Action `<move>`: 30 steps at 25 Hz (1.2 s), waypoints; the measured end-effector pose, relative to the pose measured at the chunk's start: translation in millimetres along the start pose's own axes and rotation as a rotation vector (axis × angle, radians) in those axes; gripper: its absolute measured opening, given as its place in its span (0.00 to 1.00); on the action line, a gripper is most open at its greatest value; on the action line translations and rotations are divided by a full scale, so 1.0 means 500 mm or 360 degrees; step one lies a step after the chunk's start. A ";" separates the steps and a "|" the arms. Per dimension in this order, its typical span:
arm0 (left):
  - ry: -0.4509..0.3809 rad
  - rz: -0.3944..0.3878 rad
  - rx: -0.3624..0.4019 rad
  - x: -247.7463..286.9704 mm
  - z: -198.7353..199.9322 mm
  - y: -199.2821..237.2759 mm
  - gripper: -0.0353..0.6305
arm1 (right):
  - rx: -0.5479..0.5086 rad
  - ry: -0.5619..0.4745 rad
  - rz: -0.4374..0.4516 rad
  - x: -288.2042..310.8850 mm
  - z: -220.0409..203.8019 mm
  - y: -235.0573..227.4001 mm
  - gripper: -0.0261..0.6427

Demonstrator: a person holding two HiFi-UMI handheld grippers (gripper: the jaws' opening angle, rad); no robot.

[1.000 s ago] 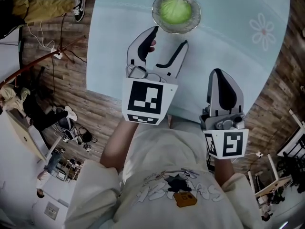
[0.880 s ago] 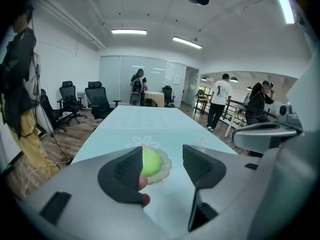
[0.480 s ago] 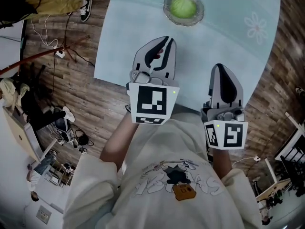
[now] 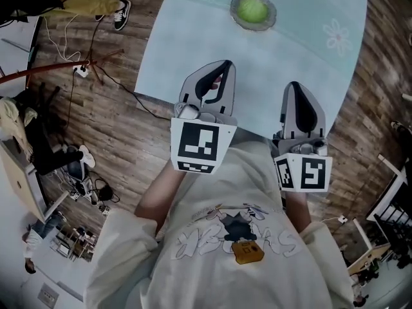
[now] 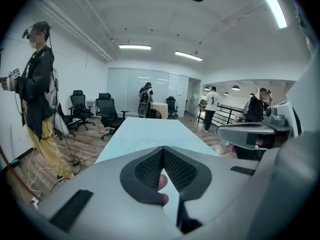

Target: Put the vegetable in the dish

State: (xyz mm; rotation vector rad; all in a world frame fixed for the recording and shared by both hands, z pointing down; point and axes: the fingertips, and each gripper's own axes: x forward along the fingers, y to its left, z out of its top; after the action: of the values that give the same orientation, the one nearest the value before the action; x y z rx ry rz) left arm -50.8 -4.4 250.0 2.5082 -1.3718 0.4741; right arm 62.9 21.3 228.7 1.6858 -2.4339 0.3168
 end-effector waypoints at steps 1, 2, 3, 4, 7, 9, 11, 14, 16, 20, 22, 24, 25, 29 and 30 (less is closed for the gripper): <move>-0.0009 -0.0009 -0.0016 -0.017 0.001 -0.003 0.06 | 0.0005 -0.0007 0.0009 -0.006 0.005 0.010 0.07; -0.0018 -0.0018 -0.0029 -0.034 0.001 -0.005 0.06 | 0.0017 -0.0016 0.0018 -0.012 0.009 0.019 0.07; -0.0029 -0.0022 -0.0035 -0.052 0.001 -0.007 0.06 | 0.0034 -0.0026 0.0027 -0.018 0.014 0.028 0.07; -0.0041 -0.0023 -0.0036 -0.069 0.002 -0.009 0.06 | 0.0048 -0.0037 0.0032 -0.024 0.019 0.036 0.07; -0.0079 -0.0026 -0.0043 -0.122 0.008 -0.019 0.06 | 0.0044 -0.0073 0.0026 -0.048 0.035 0.059 0.07; -0.0114 -0.0031 -0.0053 -0.156 0.011 -0.023 0.06 | 0.0025 -0.0097 0.0021 -0.062 0.044 0.079 0.07; -0.0155 -0.0035 -0.0071 -0.191 0.012 -0.026 0.06 | 0.0001 -0.0117 0.0022 -0.075 0.050 0.103 0.07; -0.0207 -0.0012 -0.0139 -0.242 0.021 -0.025 0.06 | -0.0033 -0.0146 0.0022 -0.098 0.060 0.135 0.07; -0.0240 0.0026 -0.0181 -0.270 0.025 -0.018 0.06 | -0.0041 -0.0155 0.0017 -0.110 0.061 0.153 0.07; -0.0308 0.0051 -0.0161 -0.322 0.011 0.000 0.06 | -0.0061 -0.0125 0.0014 -0.129 0.048 0.194 0.07; -0.0299 0.0039 -0.0159 -0.334 0.000 0.000 0.06 | -0.0085 -0.0124 -0.0003 -0.135 0.048 0.205 0.07; -0.0296 0.0027 -0.0160 -0.337 -0.009 -0.008 0.06 | -0.0087 -0.0123 0.0002 -0.141 0.048 0.209 0.07; -0.0302 0.0021 -0.0165 -0.337 -0.009 -0.012 0.06 | -0.0085 -0.0123 0.0010 -0.143 0.049 0.210 0.07; -0.0312 -0.0007 -0.0182 -0.334 0.009 -0.026 0.06 | -0.0099 -0.0138 0.0020 -0.143 0.058 0.214 0.07; -0.0300 -0.0012 -0.0202 -0.334 0.015 -0.028 0.06 | -0.0102 -0.0141 0.0015 -0.141 0.060 0.216 0.07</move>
State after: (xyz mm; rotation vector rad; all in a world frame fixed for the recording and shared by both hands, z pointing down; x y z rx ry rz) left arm -122.2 128.4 176.5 2.5045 -1.4091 0.1462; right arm -14.1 113.9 173.0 1.6973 -2.4865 0.1669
